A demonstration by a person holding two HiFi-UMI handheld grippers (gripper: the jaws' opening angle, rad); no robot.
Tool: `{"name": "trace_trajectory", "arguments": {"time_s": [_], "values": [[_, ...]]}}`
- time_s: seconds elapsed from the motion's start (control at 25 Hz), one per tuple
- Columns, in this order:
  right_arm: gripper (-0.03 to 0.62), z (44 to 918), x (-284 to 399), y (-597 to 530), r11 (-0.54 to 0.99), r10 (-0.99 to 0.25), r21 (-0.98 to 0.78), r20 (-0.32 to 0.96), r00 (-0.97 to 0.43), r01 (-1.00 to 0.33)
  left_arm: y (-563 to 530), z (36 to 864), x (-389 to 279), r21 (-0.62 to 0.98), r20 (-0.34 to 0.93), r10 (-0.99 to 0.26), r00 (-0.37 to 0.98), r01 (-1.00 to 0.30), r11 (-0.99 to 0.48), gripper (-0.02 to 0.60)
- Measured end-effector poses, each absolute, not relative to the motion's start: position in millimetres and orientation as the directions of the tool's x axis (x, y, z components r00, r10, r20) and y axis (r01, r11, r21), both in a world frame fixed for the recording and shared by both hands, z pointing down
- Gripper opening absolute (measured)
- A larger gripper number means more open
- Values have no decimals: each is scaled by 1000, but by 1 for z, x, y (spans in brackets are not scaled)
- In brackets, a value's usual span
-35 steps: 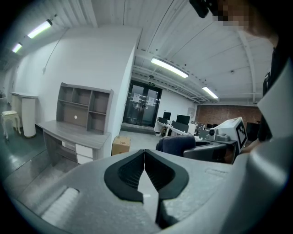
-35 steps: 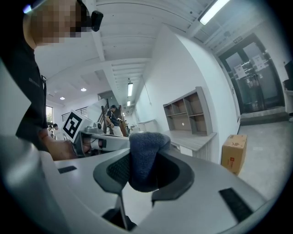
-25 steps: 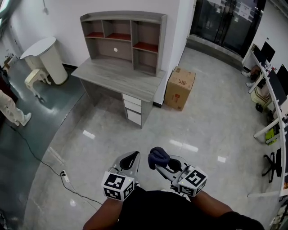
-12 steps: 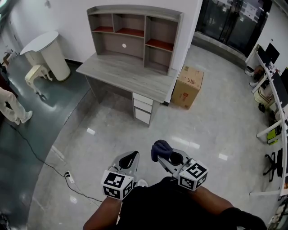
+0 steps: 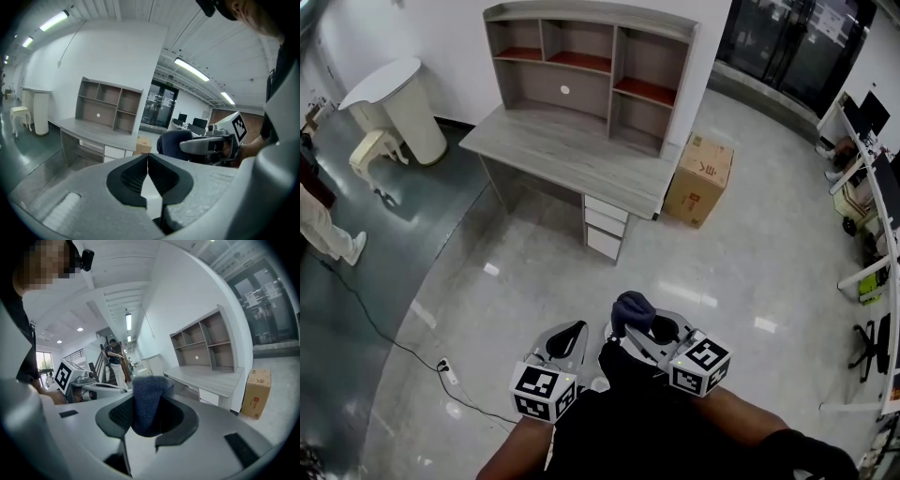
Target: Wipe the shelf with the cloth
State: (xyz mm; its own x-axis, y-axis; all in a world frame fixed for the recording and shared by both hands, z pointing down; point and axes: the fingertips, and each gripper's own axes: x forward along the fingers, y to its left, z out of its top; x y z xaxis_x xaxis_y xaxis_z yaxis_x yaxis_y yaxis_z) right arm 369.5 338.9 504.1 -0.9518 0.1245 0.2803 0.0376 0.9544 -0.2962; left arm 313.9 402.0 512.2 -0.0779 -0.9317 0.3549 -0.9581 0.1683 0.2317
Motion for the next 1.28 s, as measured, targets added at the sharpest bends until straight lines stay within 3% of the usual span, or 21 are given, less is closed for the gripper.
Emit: {"name": "trace_trajectory", "arguments": {"time_s": [0.48,0.88,1.28], "values": [[127,503,270,261,941,163,-329,230,-959,81,321,501,215,199,361,-927,-99,-963,181,10],[127,490,193,151,948,125,-315,208,-970,54,206,479,136,149,347,-934,-80,-979,139,10],[127,511,179,80,934,34,-352,247,-968,-57,141,501,108,173,393,-919,-27,-979,103,10]]}}
